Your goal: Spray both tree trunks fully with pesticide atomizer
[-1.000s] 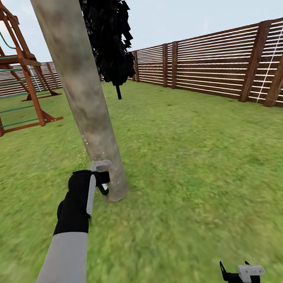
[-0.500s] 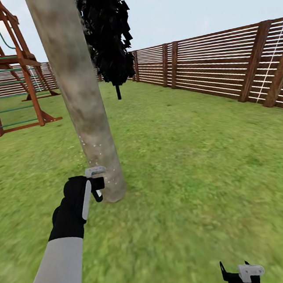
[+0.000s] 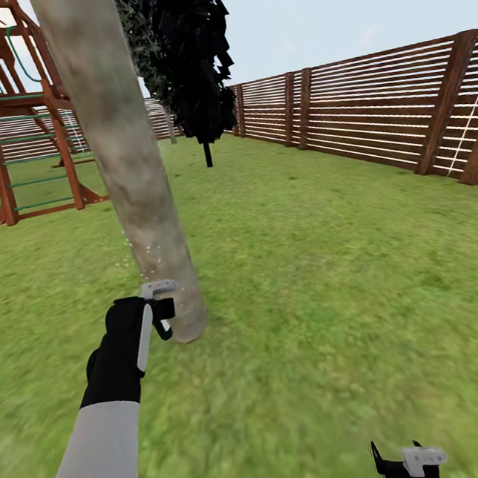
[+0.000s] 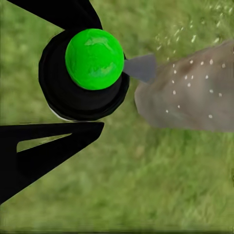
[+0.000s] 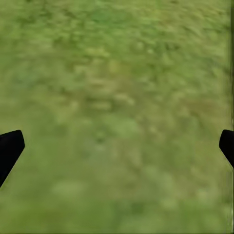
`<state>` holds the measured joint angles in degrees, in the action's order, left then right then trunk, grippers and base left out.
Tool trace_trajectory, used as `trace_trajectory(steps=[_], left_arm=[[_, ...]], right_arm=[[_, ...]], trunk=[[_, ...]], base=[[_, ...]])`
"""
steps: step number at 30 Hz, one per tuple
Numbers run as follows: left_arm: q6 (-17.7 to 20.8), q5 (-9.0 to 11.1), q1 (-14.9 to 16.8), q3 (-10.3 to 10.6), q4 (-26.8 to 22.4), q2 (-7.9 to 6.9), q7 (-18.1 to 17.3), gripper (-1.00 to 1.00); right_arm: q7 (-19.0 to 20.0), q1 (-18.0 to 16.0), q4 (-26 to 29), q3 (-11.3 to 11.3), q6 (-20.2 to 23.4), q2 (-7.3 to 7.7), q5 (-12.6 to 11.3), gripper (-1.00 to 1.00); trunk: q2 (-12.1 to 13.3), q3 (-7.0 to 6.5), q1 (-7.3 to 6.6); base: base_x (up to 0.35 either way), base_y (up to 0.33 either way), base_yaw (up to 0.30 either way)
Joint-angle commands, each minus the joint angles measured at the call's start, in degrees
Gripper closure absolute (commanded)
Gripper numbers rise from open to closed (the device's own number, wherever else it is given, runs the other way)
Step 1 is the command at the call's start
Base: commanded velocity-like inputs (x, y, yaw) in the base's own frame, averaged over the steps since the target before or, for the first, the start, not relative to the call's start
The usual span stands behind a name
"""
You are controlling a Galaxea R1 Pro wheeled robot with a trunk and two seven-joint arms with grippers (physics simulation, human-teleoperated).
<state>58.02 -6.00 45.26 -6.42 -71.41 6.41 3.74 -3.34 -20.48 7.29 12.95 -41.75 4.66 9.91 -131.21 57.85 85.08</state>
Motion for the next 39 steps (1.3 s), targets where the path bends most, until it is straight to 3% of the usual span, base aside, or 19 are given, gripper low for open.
trace_trajectory(steps=[1, 10, 15, 23, 33, 39], left_arm=[[0.0, 0.0, 0.0, 0.0, -0.1, 0.00, 0.0, 1.00], [0.2, 0.0, 0.0, -0.3, -1.3, 0.00, 2.9, 1.00], [0.2, 0.1, 0.0, -1.8, -0.9, 0.00, 3.0, 1.00], [0.1, 0.1, 0.0, -2.0, -0.4, 0.00, 3.2, 1.00], [0.0, 0.2, -1.0, -1.9, -0.3, 0.00, 3.5, 1.00], [0.0, 0.2, -1.0, -2.0, -0.3, 0.00, 3.5, 1.00]], right_arm=[[0.0, 0.0, 0.0, 0.0, 0.0, 0.00, 0.0, -1.00], [0.0, 0.0, -0.1, 0.0, 0.0, 0.00, 0.0, -1.00], [0.1, 0.0, -0.1, 0.0, 0.0, 0.00, 0.0, -1.00], [0.1, 0.0, -0.1, -0.1, 0.0, 0.00, 0.0, -1.00], [0.2, 0.0, -0.1, -0.1, 0.0, 0.00, 0.0, -1.00], [0.2, 0.0, -0.1, -0.1, 0.0, -0.03, 0.0, -1.00]], trunk=[[0.0, 0.00, 0.00], [0.0, 0.00, 0.00], [0.0, 0.00, 0.00], [0.0, 0.00, 0.00], [0.0, 0.00, 0.00], [0.0, 0.00, 0.00]], base=[[0.000, -0.276, 0.000], [0.000, -0.276, 0.147], [0.000, -0.276, 0.278], [0.000, -0.276, 0.274], [0.148, -0.247, 0.025], [0.140, -0.245, 0.232]])
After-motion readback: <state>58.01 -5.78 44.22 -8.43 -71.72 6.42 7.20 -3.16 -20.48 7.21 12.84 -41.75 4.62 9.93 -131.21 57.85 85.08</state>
